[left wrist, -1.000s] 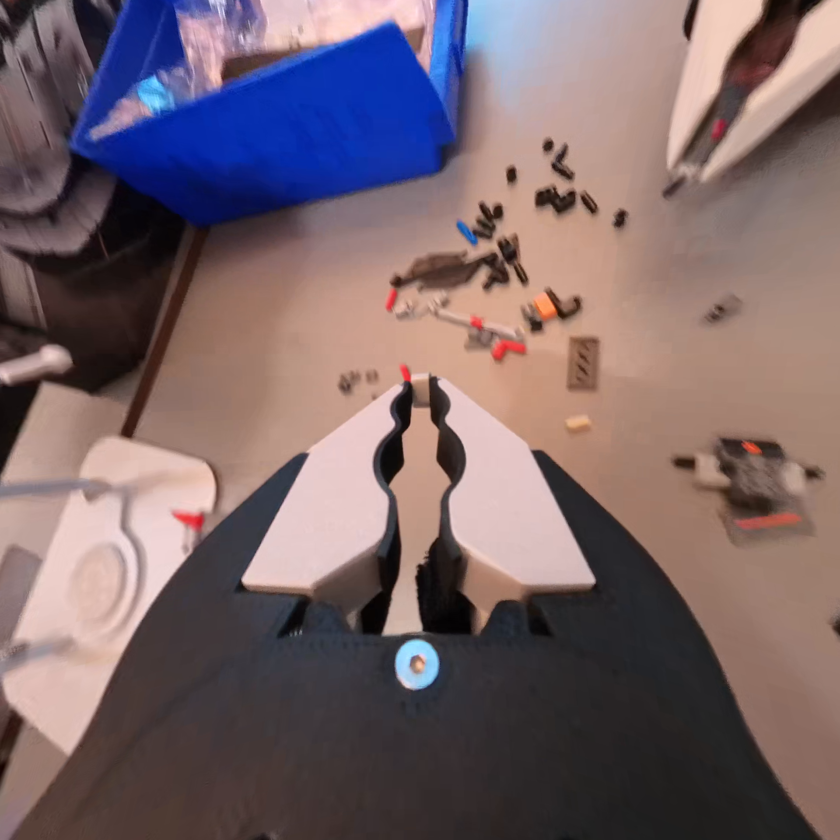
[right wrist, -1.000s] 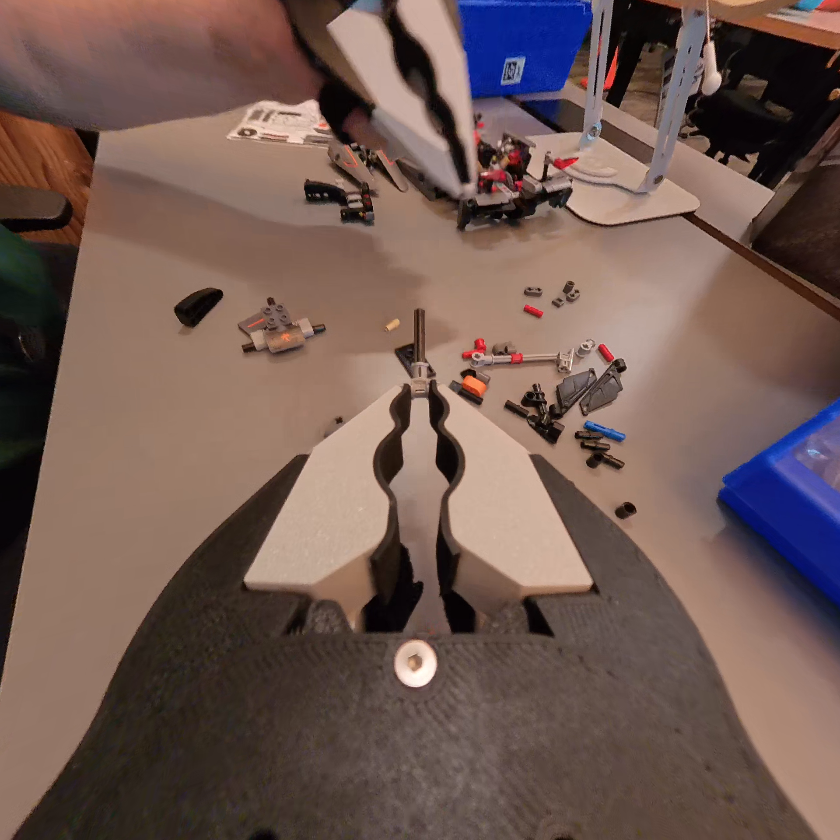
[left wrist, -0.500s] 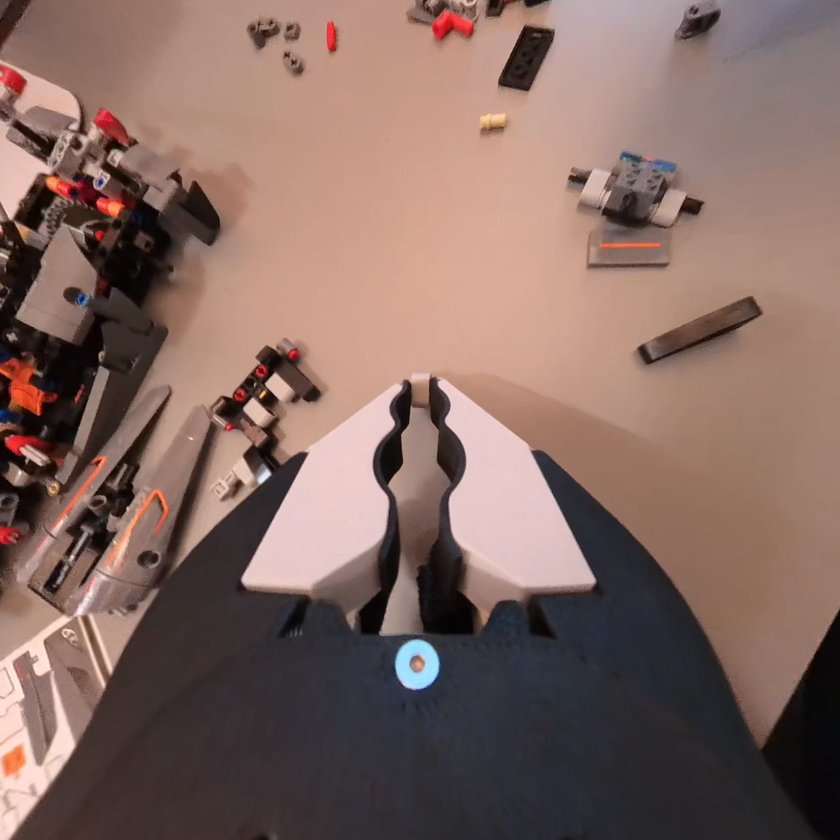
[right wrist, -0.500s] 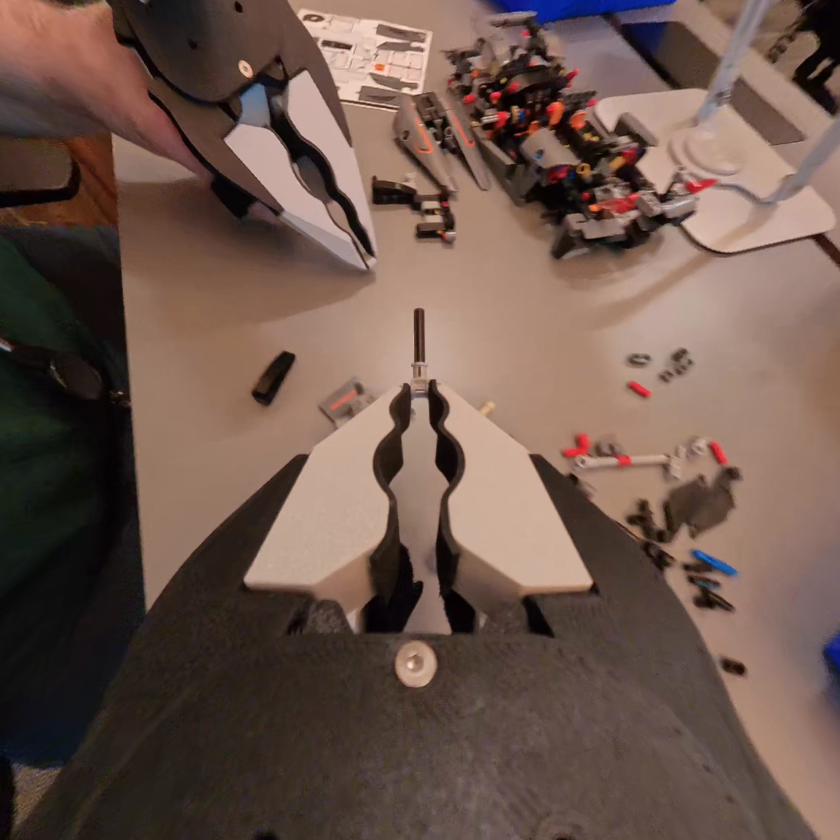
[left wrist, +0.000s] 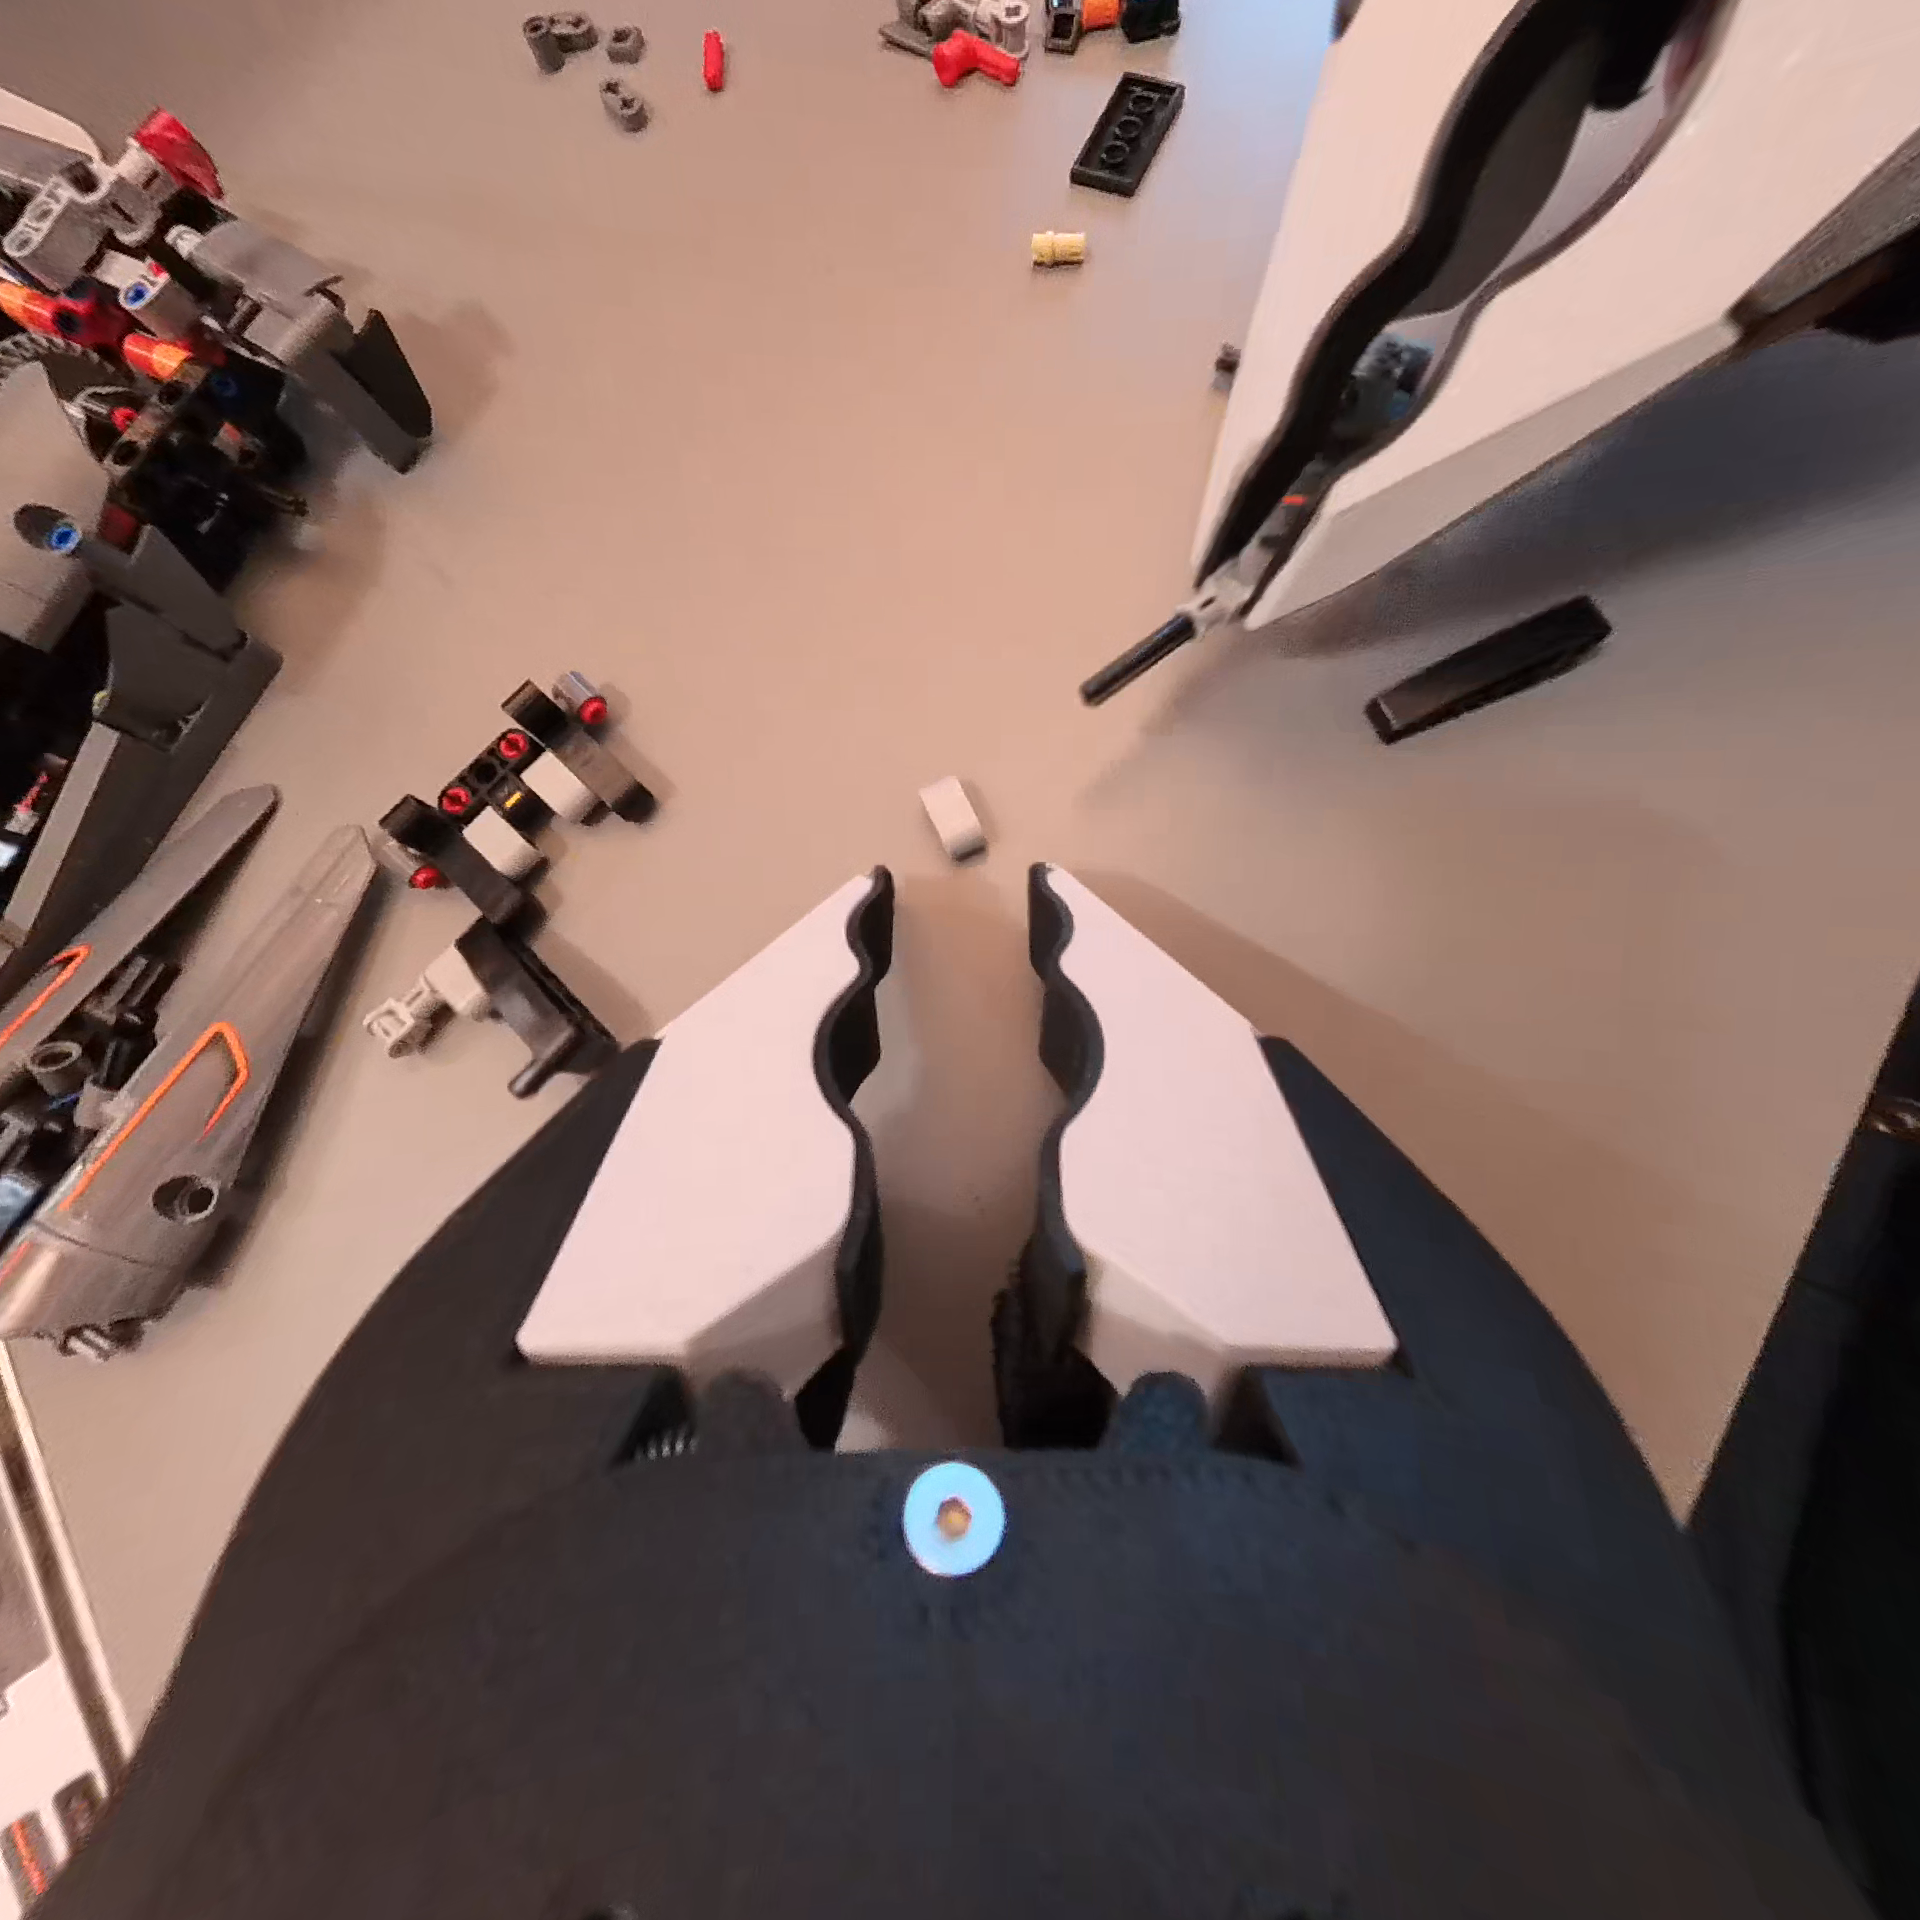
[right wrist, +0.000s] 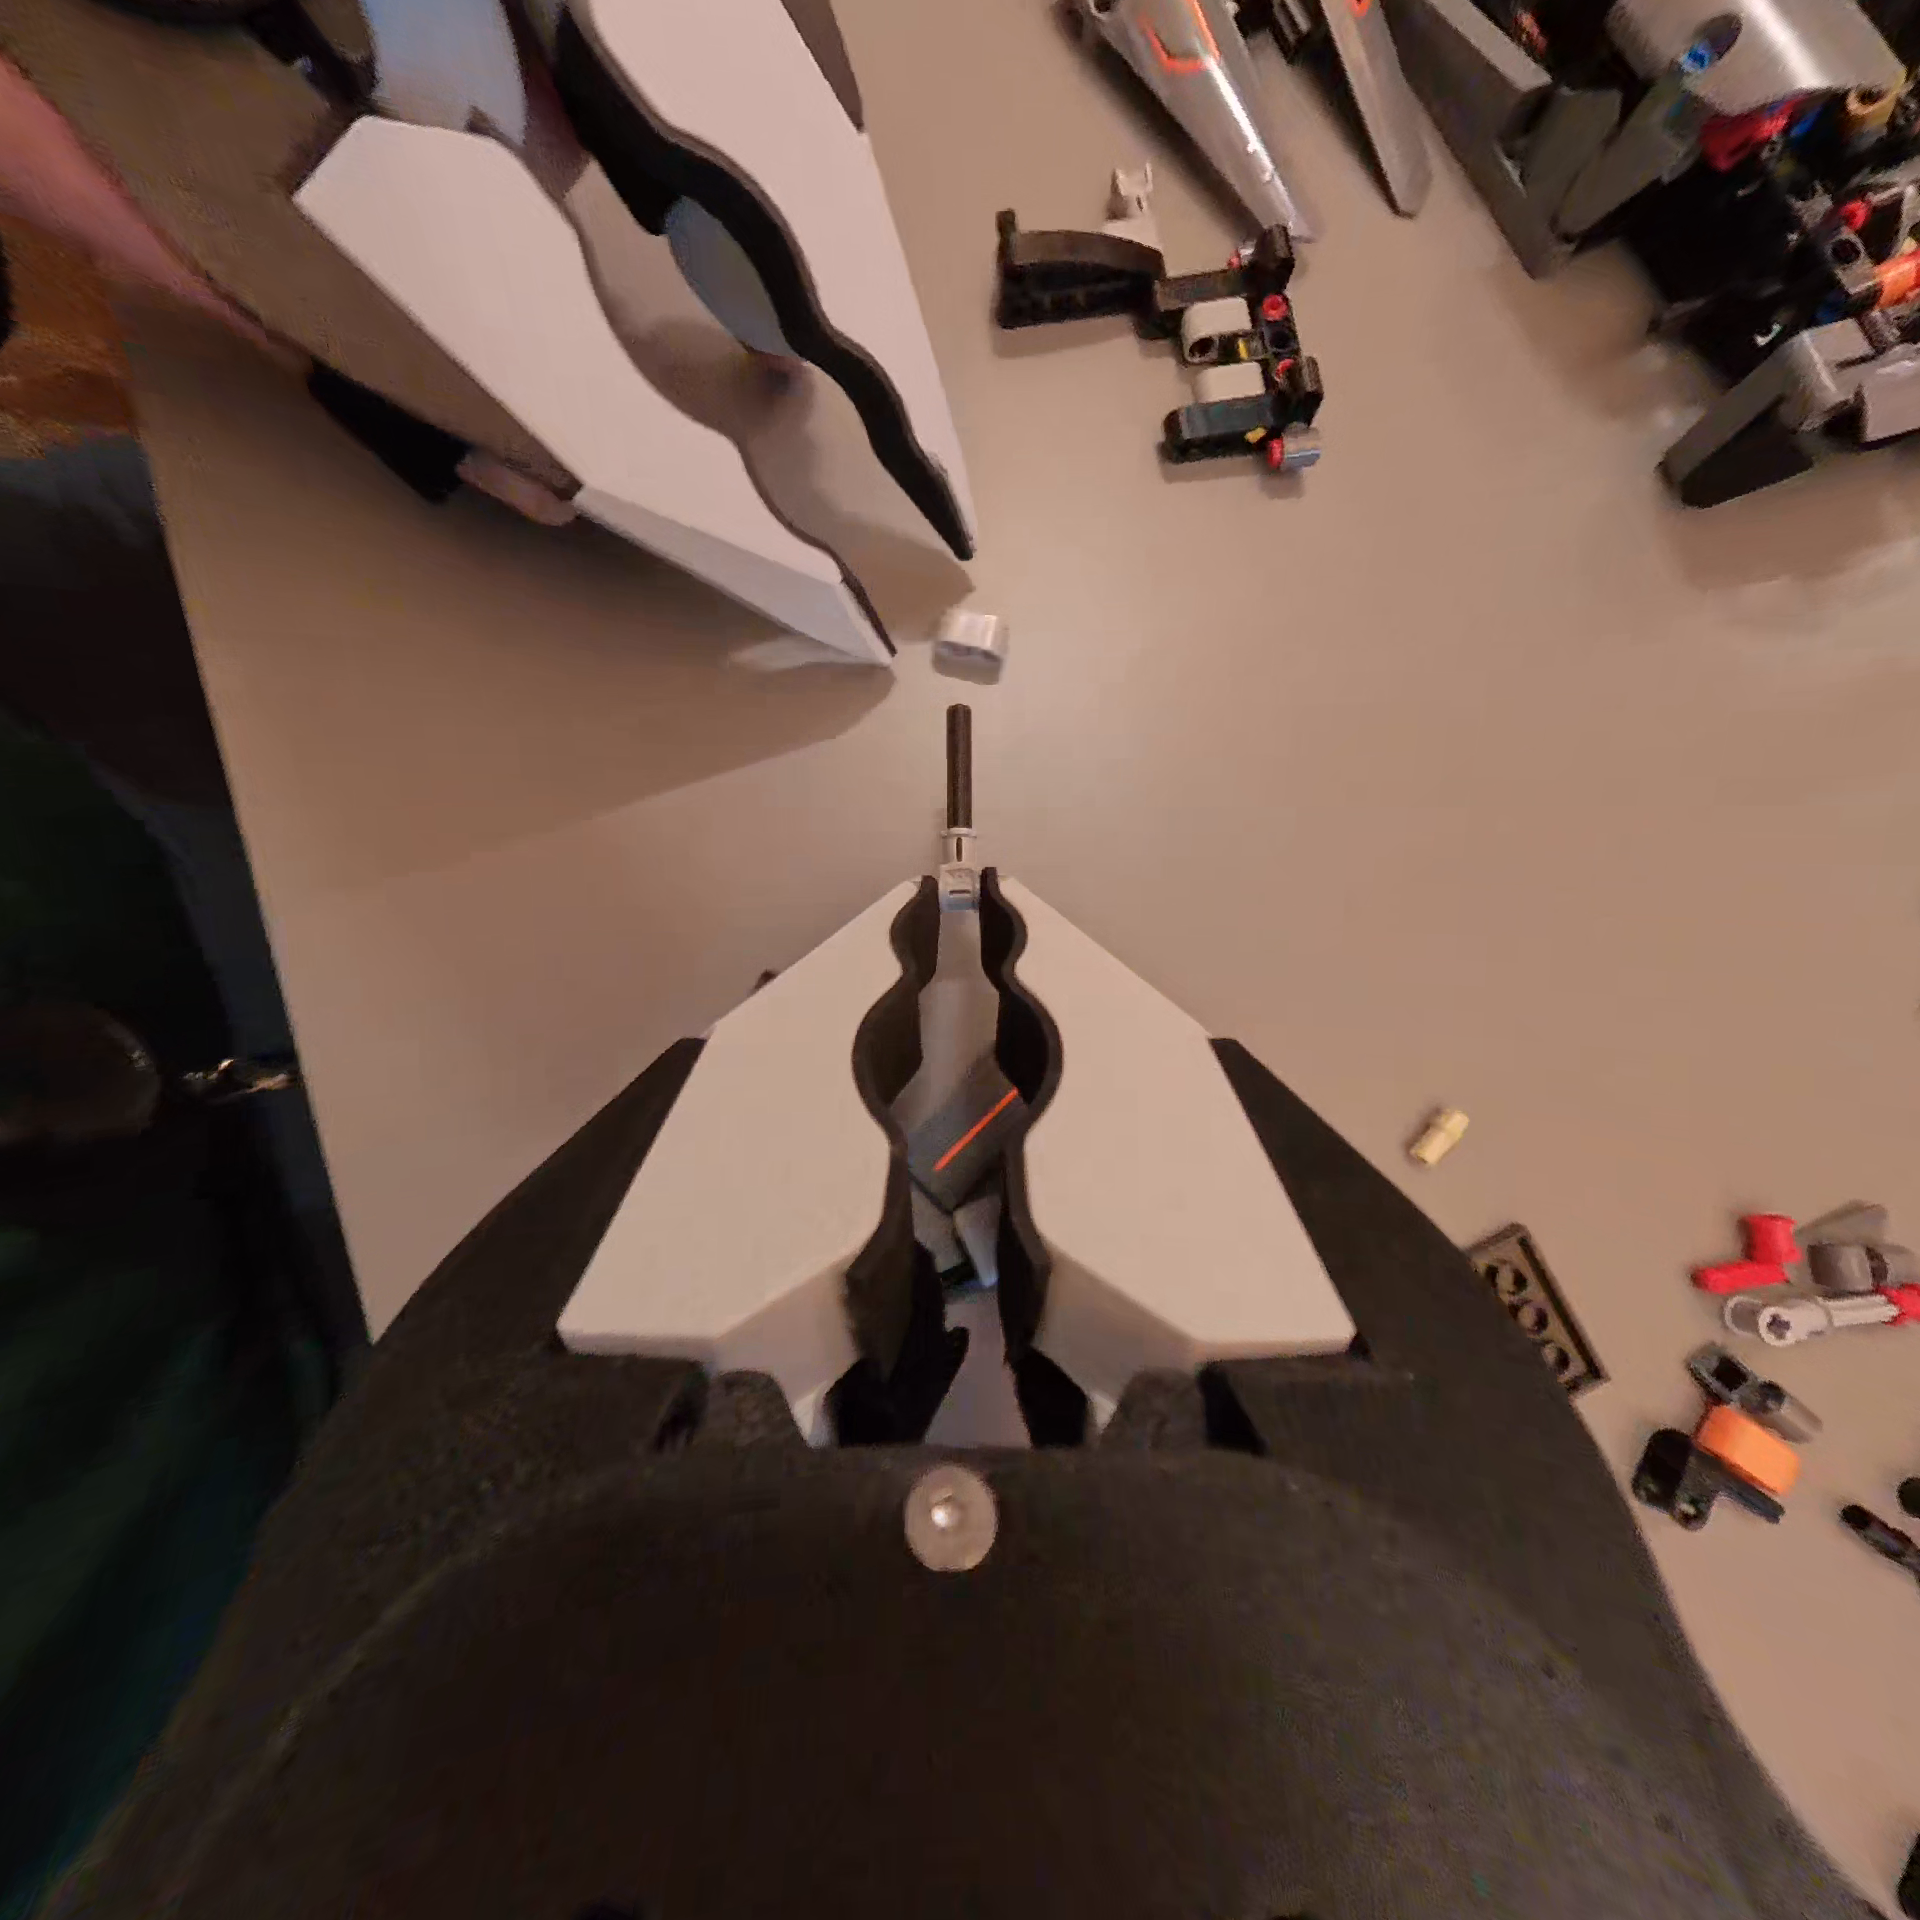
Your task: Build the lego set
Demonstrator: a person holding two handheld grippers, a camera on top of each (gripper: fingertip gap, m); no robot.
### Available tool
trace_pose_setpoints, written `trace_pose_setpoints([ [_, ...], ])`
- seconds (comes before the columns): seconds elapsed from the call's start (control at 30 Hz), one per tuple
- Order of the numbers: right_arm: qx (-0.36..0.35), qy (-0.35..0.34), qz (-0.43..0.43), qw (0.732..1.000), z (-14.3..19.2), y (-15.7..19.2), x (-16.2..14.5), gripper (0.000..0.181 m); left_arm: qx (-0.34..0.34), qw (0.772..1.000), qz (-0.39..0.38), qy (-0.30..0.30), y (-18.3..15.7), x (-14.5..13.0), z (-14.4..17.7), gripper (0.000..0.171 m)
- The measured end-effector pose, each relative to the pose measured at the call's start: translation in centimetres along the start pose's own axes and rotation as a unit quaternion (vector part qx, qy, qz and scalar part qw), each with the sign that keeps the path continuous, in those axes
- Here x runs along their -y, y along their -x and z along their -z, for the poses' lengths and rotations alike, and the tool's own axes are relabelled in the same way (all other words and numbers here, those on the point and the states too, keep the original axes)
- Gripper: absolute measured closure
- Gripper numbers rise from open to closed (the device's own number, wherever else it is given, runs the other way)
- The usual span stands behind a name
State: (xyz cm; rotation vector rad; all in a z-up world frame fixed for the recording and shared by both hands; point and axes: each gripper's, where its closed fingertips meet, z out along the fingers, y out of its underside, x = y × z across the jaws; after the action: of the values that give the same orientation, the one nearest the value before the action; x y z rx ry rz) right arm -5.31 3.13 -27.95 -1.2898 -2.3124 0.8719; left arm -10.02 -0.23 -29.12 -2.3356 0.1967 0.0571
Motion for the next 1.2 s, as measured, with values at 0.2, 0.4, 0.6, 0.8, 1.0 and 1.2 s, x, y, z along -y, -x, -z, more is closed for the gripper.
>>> trace_pose_setpoints([
  [0.2, 0.002, 0.035, -0.009, 0.999, -1.3, -0.3, 0.4, 0.176, 0.028, 1.000, -0.007, 0.005, 0.3, 0.5, -1.0, 0.160],
  [0.4, -0.008, 0.058, 0.000, 0.998, -1.8, -0.5, 0.4, 0.176, 0.041, 0.999, -0.026, 0.003, 0.1, 0.8, -1.3, 0.166],
  [0.6, -0.015, 0.067, -0.006, 0.998, -2.3, -1.0, 0.4, 0.176, 0.058, 0.998, -0.018, 0.010, 0.5, 0.8, -1.4, 0.166],
  [0.8, -0.030, 0.069, -0.014, 0.997, -2.5, -1.1, 0.5, 0.176, 0.072, 0.997, -0.007, 0.013, 0.9, 0.8, -1.4, 0.166],
  [1.0, -0.028, 0.072, -0.030, 0.997, -2.5, -1.3, 0.6, 0.176, 0.085, 0.996, 0.004, 0.009, 1.1, 1.1, -1.5, 0.166],
  [1.2, -0.034, 0.071, -0.043, 0.996, -2.7, -1.6, 0.7, 0.176, 0.096, 0.995, 0.006, 0.013, 1.3, 1.0, -1.5, 0.166],
])
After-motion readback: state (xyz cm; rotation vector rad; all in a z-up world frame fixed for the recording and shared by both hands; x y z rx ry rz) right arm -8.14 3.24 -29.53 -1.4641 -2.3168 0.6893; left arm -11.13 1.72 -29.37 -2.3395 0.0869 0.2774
